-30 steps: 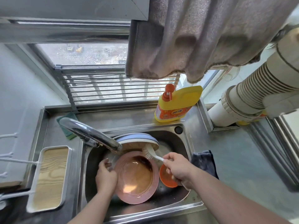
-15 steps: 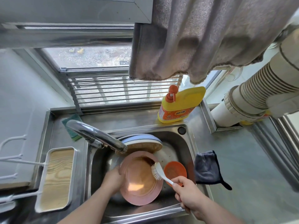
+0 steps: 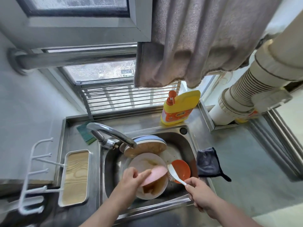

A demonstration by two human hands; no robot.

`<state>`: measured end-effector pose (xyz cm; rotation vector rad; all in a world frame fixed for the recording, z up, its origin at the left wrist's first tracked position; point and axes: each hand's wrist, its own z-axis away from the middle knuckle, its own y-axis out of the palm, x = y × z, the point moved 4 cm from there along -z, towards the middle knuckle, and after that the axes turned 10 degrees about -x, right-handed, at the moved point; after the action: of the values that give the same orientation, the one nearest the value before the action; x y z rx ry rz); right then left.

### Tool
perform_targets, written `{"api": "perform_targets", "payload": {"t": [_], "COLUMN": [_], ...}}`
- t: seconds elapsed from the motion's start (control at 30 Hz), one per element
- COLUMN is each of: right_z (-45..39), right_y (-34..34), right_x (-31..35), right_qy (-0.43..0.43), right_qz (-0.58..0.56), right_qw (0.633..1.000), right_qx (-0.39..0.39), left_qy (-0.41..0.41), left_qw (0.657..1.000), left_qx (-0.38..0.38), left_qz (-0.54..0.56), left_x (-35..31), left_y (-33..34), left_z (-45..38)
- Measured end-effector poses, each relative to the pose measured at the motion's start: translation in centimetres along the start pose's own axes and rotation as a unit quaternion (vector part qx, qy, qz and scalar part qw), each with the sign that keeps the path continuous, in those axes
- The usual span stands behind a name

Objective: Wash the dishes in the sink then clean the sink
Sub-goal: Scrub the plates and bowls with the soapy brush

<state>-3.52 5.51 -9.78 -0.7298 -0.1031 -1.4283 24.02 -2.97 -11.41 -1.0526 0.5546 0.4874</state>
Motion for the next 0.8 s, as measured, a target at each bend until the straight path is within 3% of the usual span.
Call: {"api": "perform_targets", "payload": {"t": [0.07,0.13,0.2,0.27,0.43,0.5,0.6,0.67,0.8], "right_z": [0.7,1.2,1.7,1.9,4.0,4.7,2.5,0.3,-0.5], "right_y": [0.4,0.8,1.4,2.4,7.6,10.1,10.9,8.9,6.4], "right_x": [0.3,0.8,1.4,2.0,4.3,5.9,9.3,10.1,4.9], "right_qy": [-0.003,-0.014,-0.032,-0.061,-0.165,-0.199,-0.22,-0.203,-0.162], "right_qz": [0.0,0.0,0.019,0.062,0.178,0.17,0.152,0.212,0.305], "right_qw": [1.0,1.0,0.999,0.996,0.966,0.959,0.963,0.956,0.938], "right_qx": [-0.003,-0.006,0.003,0.012,0.092,0.11,0.04,-0.015,0.003], "left_qy": [-0.003,-0.066,-0.149,-0.204,-0.327,-0.342,-0.313,-0.302,-0.306], "left_qw": [0.998,0.989,0.955,0.936,0.791,0.769,0.792,0.809,0.802], "left_qx": [-0.017,-0.044,-0.092,-0.114,-0.135,-0.153,-0.158,-0.183,-0.23], "left_qz": [0.053,0.124,0.239,0.265,0.499,0.518,0.5,0.47,0.459], "left_x": [-0.5,0.0,0.5,1.7,2.8,2.5,2.1,2.3,2.7], "left_y": [-0.5,-1.0,-1.5,-1.1,-0.3,0.1,0.2,-0.2,-2.4], "left_z": [0.8,0.8,0.2,-0.5,0.0,0.3,0.1,-0.2,-0.4]}}
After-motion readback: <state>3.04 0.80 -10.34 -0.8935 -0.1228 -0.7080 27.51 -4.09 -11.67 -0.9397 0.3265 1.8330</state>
